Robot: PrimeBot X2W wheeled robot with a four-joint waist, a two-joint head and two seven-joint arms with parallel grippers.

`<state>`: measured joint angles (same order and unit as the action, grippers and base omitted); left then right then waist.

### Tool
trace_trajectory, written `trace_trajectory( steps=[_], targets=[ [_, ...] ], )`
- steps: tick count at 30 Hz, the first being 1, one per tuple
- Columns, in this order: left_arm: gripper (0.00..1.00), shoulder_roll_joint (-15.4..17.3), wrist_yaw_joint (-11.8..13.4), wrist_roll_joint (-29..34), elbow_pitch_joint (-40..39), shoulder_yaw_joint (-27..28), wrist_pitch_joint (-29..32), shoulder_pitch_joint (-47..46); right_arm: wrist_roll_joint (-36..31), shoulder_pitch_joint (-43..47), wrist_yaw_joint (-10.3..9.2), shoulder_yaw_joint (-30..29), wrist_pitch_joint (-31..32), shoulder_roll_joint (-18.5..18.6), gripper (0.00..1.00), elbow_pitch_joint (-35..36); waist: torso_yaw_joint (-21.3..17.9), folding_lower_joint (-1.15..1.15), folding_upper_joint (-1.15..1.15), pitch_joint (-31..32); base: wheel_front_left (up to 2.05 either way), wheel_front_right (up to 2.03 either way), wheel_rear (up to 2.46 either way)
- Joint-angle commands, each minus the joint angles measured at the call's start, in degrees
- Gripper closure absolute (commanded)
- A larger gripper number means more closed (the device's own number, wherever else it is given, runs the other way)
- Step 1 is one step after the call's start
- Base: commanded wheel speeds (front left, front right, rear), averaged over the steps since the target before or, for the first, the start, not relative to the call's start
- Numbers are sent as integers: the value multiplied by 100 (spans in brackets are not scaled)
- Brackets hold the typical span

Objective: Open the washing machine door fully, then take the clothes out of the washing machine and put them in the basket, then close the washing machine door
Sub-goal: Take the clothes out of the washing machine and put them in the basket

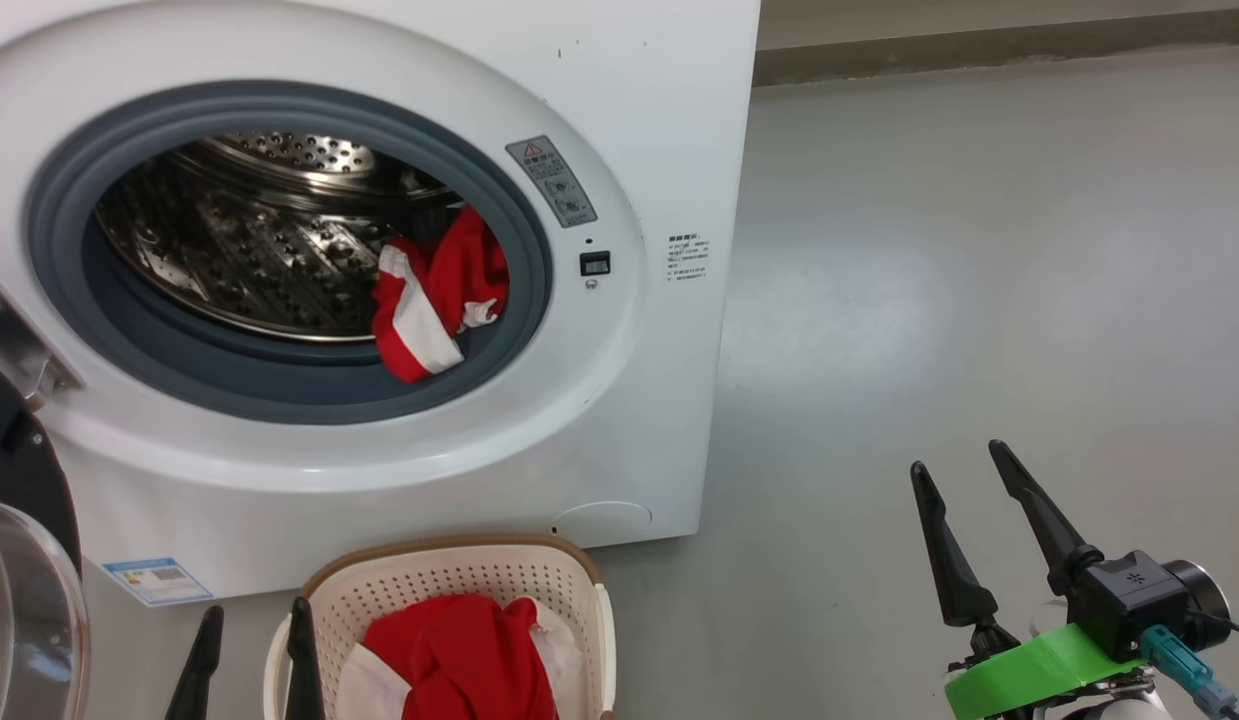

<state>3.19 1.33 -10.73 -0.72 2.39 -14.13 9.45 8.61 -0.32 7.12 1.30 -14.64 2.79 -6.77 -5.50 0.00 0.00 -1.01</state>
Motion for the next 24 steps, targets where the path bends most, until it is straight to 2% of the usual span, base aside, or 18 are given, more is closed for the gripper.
trace_trajectory(
  steps=[1,12,24],
  targets=[
    [0,64,45,-46,-112,179,-2,-193,7,-201,36,160,-36,9,0,177,-7,0,0,-36,0,0,0],
    [0,36,157,-230,135,47,62,-901,-71,-366,36,222,-36,9,0,245,170,0,0,-409,0,0,0],
    [0,168,-23,-285,934,-125,61,-2470,-239,-816,36,307,-36,45,0,441,320,0,0,-1336,0,0,0]
  ],
)
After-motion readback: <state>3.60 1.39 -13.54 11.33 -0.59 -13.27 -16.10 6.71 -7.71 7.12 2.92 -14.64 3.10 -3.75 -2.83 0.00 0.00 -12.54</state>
